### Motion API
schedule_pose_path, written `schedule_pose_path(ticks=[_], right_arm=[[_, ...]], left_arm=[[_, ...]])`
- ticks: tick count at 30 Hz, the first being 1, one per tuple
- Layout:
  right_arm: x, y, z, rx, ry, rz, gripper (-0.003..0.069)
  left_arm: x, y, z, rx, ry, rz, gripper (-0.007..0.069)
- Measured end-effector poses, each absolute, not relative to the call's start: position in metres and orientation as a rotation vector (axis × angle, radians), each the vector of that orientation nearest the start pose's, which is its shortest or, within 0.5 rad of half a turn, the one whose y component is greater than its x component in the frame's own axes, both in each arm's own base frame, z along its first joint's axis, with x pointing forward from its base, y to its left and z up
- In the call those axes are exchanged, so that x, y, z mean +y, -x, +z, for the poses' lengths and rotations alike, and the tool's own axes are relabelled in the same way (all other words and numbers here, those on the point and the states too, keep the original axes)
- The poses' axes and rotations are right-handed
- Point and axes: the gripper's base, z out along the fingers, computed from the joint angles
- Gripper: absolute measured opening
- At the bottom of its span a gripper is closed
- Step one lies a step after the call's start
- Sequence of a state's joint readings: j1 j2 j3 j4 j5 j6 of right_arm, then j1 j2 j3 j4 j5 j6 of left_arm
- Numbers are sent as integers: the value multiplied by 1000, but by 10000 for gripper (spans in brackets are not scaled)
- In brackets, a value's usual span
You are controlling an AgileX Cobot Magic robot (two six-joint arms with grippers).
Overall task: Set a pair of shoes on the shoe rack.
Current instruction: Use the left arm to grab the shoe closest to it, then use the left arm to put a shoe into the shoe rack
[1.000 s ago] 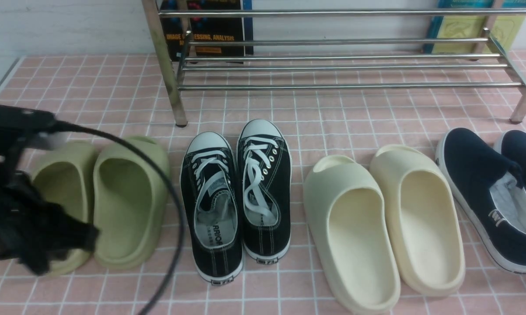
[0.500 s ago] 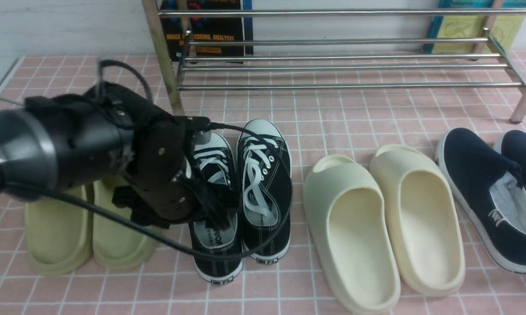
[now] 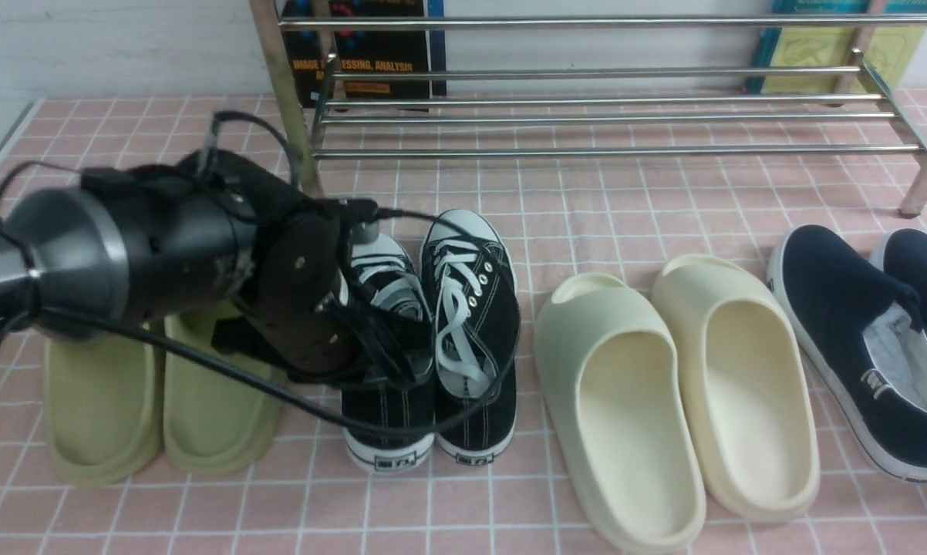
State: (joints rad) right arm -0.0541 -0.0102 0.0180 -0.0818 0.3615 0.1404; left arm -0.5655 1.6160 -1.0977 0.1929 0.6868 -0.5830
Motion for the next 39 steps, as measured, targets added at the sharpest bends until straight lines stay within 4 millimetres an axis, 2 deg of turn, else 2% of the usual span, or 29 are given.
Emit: schedule_pose_path(ticks=[2, 3, 4, 7, 12, 17, 25, 29, 39], right_arm=[[-5, -53, 175, 1847, -129, -20, 240], [-5, -53, 175, 1847, -129, -20, 240], [-5, -53, 175, 1847, -129, -20, 240], [-5, -53, 175, 1847, -129, -20, 240], [-5, -53, 175, 1847, -130, -19, 240], [-5, -53, 175, 1847, -130, -20, 240], [-5, -53, 175, 1847, -130, -20, 240], [-5, -53, 175, 1847, -130, -20, 240], [-5, -53, 175, 1847, -130, -20, 240]], left_arm=[[-165, -284, 262, 2615, -121, -189, 17], [-165, -285, 266, 2607, -119, -194, 17], [-163, -288, 281, 2575, -106, -211, 17], [-154, -302, 305, 2505, -69, -237, 17], [-134, -326, 324, 2433, -28, -237, 17], [-125, -347, 319, 2391, -7, -245, 17], [-135, -376, 295, 2342, -6, -282, 17], [-139, -400, 286, 2309, 7, -294, 19], [-123, -464, 283, 2203, 142, -308, 21]])
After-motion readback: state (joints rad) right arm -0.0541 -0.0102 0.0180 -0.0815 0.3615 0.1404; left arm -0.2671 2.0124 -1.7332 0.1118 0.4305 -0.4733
